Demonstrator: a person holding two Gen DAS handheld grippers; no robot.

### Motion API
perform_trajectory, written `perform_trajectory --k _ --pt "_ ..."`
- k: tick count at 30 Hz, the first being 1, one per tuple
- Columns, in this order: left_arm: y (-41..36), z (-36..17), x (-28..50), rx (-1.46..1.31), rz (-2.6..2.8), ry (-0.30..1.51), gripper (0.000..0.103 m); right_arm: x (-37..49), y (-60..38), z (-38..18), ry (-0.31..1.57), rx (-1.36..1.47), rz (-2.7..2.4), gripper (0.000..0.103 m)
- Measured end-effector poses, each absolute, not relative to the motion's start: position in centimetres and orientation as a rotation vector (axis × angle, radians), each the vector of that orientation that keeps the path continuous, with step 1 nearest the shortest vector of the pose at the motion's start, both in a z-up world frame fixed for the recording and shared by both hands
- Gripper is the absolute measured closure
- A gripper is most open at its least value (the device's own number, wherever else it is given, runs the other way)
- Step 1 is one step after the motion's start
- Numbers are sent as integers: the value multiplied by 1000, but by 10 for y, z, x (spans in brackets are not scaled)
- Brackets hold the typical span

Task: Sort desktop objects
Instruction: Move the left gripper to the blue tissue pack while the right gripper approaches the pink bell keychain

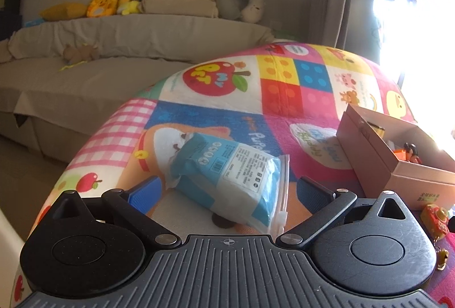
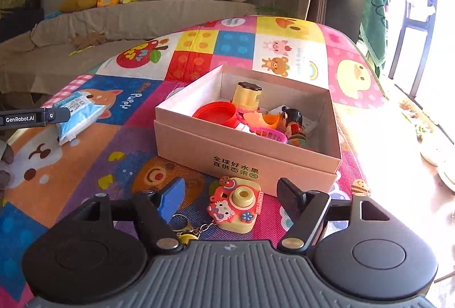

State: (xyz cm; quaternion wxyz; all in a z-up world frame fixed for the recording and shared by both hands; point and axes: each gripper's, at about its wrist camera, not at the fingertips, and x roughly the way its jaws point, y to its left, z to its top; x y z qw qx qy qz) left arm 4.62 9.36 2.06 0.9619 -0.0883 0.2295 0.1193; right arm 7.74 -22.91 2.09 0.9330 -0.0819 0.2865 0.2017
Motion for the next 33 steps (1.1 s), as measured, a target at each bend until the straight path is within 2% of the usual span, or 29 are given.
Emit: perform_trajectory --k 3,6,11,13,18,24,28,33 --pt "91 29 54 -78 241 452 0 71 -241 12 613 -117 394 17" --pt "100 35 76 -27 241 478 0 67 -252 2 640 -89 360 15" --pt "128 23 106 -145 219 608 0 68 -269 -7 659 16 330 10" --pt "132 21 105 -225 184 641 0 69 -273 -7 657 46 326 4" --pt "106 11 85 -318 -17 735 0 70 -279 -8 663 82 337 2" --pt "47 16 52 -196 -273 749 0 69 -277 -8 656 77 332 0" --pt "31 28 46 56 -99 597 0 69 -276 -8 654 71 333 0" --pt "43 19 85 68 32 642 0 70 -276 -8 661 74 332 0"
